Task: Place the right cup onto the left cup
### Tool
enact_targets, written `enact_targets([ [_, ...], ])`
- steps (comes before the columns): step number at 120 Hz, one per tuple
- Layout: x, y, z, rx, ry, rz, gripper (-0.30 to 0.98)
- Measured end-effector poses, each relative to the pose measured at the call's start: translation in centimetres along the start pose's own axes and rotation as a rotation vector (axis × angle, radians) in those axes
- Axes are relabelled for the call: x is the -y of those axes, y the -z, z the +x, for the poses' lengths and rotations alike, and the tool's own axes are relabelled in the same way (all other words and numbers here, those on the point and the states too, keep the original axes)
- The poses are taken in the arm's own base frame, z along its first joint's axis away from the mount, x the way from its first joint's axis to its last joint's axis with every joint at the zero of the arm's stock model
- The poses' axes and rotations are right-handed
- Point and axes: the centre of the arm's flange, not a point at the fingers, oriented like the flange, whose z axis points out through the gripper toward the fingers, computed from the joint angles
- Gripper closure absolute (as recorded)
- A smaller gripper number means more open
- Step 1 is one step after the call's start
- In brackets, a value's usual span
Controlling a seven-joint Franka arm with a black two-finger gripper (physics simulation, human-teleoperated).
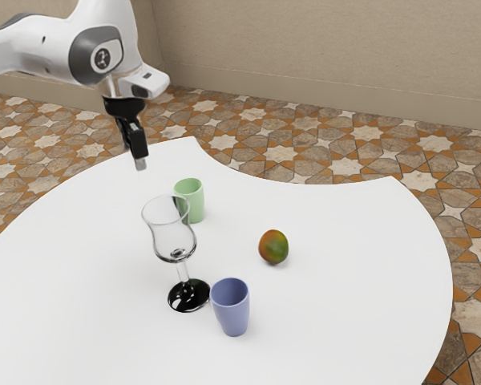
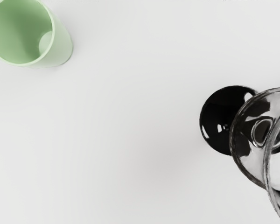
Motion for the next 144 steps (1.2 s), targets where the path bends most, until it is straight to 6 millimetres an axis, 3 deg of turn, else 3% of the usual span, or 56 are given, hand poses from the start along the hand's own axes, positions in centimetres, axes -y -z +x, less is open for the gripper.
enact_targets([
  [14, -0.3, 0.8, 0.3, -0.014, -0.058, 0.016, 0.00],
  [23, -1.0, 2.6, 3.3, -0.023, -0.125, 0.075, 0.00],
  [34, -5.2, 3.9, 8.1, -0.036, -0.251, 0.119, 0.00],
  [45, -9.0, 3.7, 10.6, -0.036, -0.345, 0.124, 0.00],
  [96, -20.6, -7.2, 15.7, 0.063, -0.568, 0.049, 0.00],
  [108, -21.6, -11.1, 16.3, 0.081, -0.587, 0.036, 0.00],
  [119, -22.1, -14.5, 15.6, 0.089, -0.599, 0.025, 0.00],
  [144, -22.3, -17.0, 15.4, 0.050, -0.627, 0.048, 0.00],
])
